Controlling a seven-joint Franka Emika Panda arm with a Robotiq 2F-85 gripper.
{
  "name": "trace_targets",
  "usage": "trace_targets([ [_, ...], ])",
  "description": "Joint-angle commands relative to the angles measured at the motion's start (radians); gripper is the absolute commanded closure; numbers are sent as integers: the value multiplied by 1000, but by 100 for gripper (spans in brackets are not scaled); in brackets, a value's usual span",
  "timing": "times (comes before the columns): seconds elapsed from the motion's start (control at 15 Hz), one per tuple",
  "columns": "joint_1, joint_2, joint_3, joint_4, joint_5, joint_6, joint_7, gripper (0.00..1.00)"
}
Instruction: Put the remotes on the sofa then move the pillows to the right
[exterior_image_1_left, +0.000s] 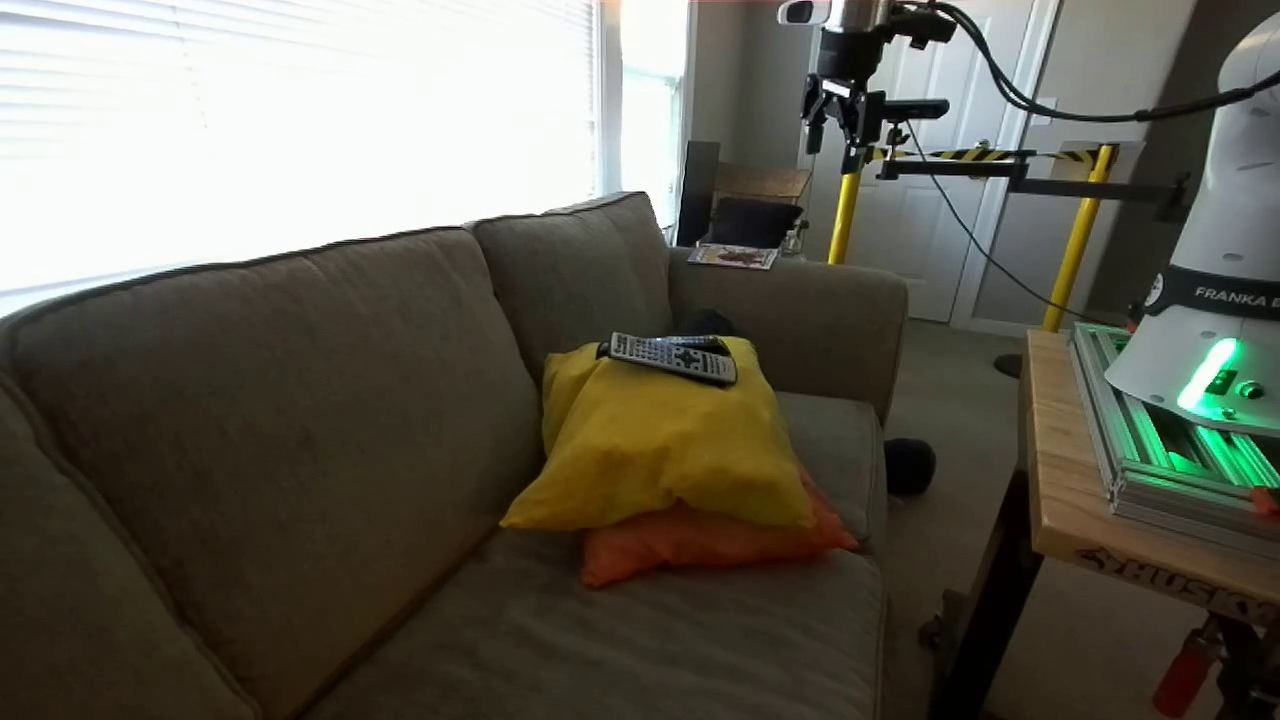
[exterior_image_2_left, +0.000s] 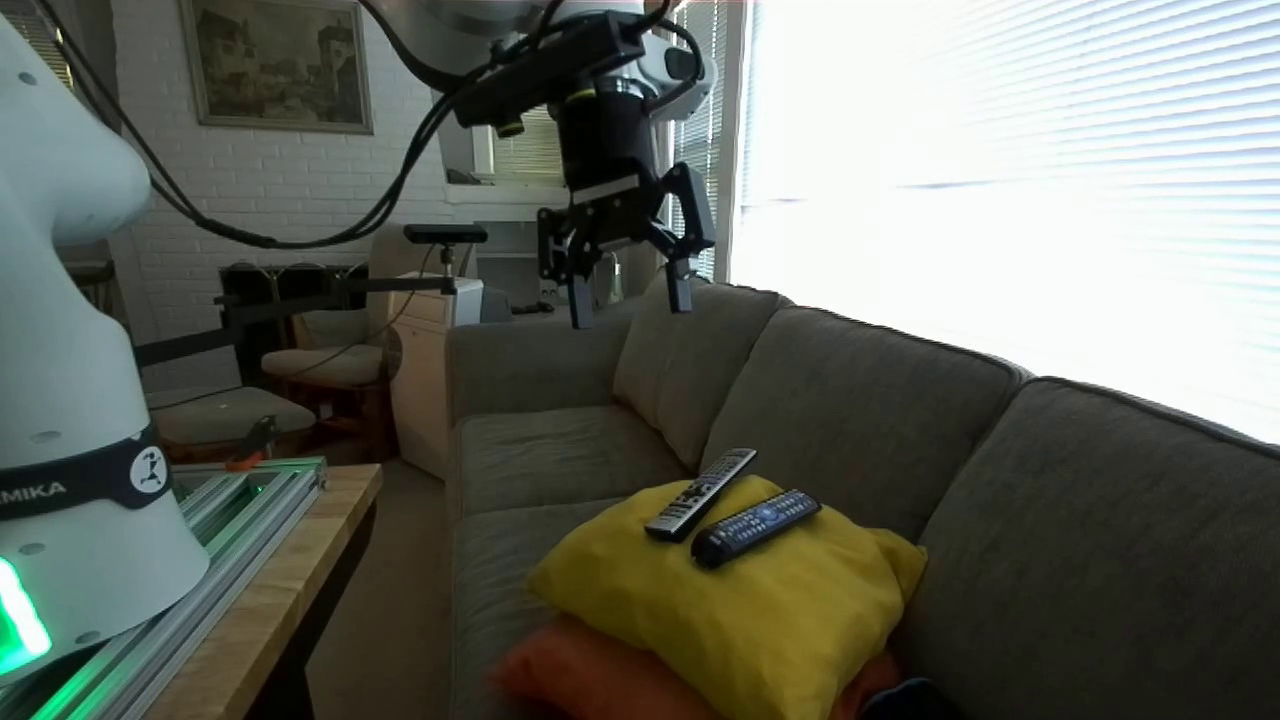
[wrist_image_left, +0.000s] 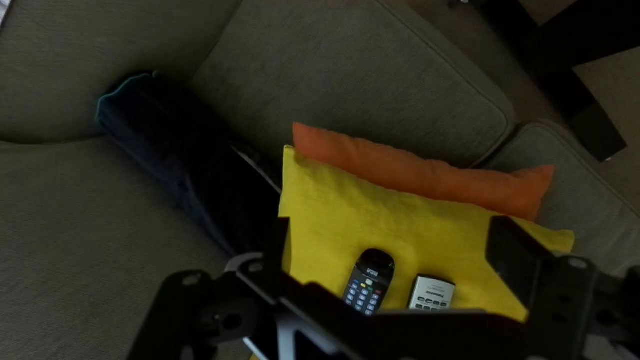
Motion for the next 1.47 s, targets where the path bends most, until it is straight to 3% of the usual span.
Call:
trace_targets([
  [0.0,-11,0,11,1,5,-1,-4,0],
  [0.27,1,46,16,31,71,-21,45,0],
  [0.53,37,187,48,78,275,-5,169,0],
  [0.8,54,329,101,95,430,180,271,0],
  [1.0,46,417,136,105,393,307,330,0],
  [1.13,46,447,139,117,322,313,410,0],
  [1.2,36,406,146,86,373,300,335,0],
  [1.4,37,438,147,104,352,305,374,0],
])
